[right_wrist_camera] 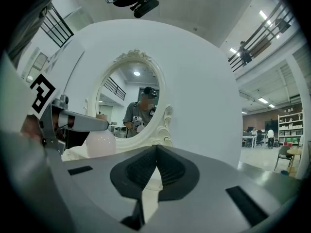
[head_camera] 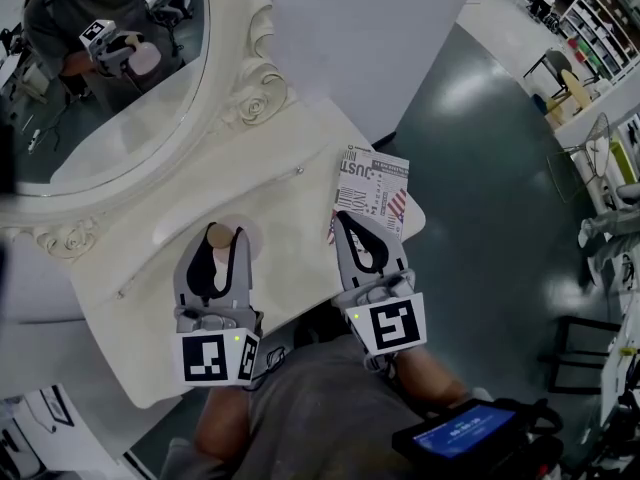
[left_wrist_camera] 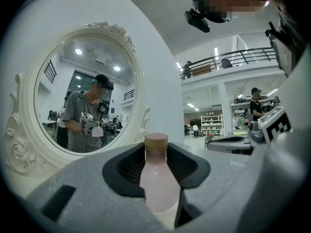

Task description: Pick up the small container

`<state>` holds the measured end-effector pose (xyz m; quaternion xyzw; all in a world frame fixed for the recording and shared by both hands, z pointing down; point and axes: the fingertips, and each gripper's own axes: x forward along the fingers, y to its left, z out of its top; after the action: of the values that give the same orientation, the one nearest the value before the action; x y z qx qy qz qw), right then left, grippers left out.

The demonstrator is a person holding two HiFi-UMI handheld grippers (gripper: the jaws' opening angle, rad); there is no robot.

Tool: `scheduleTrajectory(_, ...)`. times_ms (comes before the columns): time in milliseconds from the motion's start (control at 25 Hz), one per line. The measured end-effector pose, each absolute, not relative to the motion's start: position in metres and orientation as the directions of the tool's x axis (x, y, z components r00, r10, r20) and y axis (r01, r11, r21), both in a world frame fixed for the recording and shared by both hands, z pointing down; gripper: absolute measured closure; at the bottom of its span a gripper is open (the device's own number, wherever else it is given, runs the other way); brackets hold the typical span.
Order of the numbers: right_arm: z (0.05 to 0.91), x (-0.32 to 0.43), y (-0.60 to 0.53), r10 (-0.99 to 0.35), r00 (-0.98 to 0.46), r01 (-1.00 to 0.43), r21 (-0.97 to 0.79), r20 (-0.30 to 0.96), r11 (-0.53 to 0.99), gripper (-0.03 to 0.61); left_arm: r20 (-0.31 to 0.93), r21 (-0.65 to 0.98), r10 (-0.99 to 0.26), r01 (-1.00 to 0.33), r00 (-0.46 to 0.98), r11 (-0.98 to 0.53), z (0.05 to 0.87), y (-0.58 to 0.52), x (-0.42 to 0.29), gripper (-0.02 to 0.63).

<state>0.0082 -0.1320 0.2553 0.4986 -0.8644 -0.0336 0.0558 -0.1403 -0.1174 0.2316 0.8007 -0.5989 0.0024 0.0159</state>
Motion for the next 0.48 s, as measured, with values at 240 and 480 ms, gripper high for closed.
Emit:
scheduleTrajectory(240,0.2547,0.0087,-0.1329,-0.864,-0.499,-0.857,0.112,0.067,0.503,0.566,0.026,0.025,-0.96,-0.961,0.277,-0.277,0.2302,-0.1176,-0.1406,0.468)
scheduleTrajectory(480,0.255,0.0093,-0.1338,-0.863,-0.501,-0.855,0.116,0.071,0.506,0.566,0.027,0.026,-0.961,-0.961,0.276,-0.275,0.2303,-0.1177,-0.1402,0.468)
